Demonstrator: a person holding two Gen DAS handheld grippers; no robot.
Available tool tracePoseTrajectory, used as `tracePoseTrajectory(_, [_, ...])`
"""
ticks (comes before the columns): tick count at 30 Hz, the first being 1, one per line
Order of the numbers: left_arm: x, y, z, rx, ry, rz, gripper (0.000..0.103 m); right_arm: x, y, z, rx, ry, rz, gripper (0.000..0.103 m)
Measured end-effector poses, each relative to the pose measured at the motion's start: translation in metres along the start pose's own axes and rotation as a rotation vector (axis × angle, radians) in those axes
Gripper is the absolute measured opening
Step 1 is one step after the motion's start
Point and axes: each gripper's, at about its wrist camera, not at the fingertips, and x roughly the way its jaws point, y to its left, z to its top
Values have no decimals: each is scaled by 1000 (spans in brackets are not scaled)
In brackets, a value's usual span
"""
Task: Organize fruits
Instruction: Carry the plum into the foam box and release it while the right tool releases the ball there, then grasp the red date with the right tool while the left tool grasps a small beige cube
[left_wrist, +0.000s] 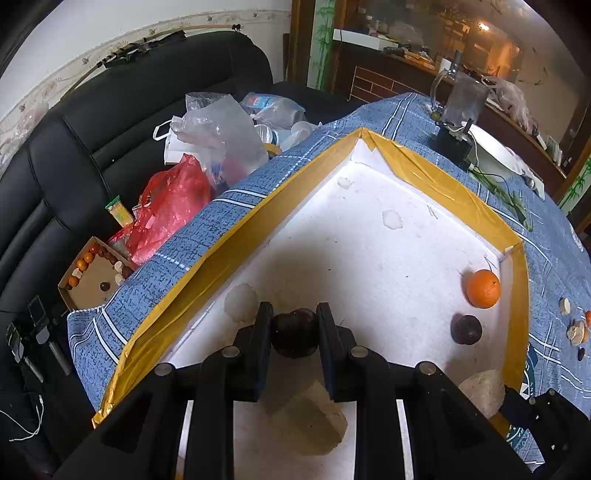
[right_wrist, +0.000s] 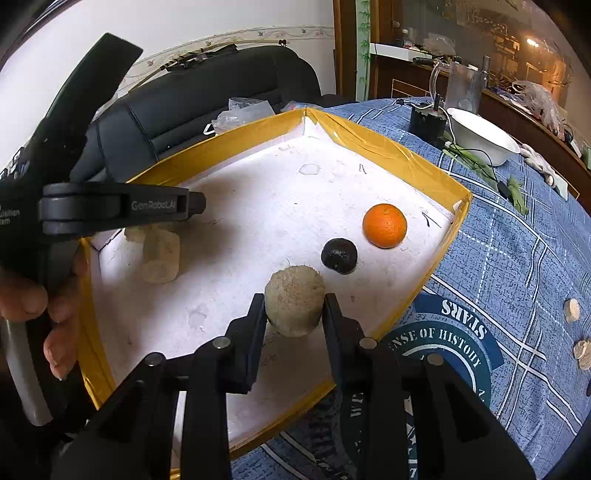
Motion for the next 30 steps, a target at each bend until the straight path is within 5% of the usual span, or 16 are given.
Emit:
tracePoseTrajectory(9, [3, 0, 1, -10, 21, 16, 27, -1, -1, -2, -18, 15, 15, 33])
tracePoseTrajectory(13, [-1, 4, 0, -35, 16, 0, 63, -4, 0, -4, -19, 11, 24, 37])
tracePoseTrajectory(16, [-6, 5, 0, -44, 5, -14, 73, -10, 2, -8, -27, -4, 48, 54])
tracePoseTrajectory(22, [-22, 3, -3, -69, -30, -51, 74, -44, -12, -23, 20, -95, 70, 63])
tracePoseTrajectory(30, [-53, -61, -15, 66, -124, -111, 77, -101, -111, -73, 270, -172, -86, 69])
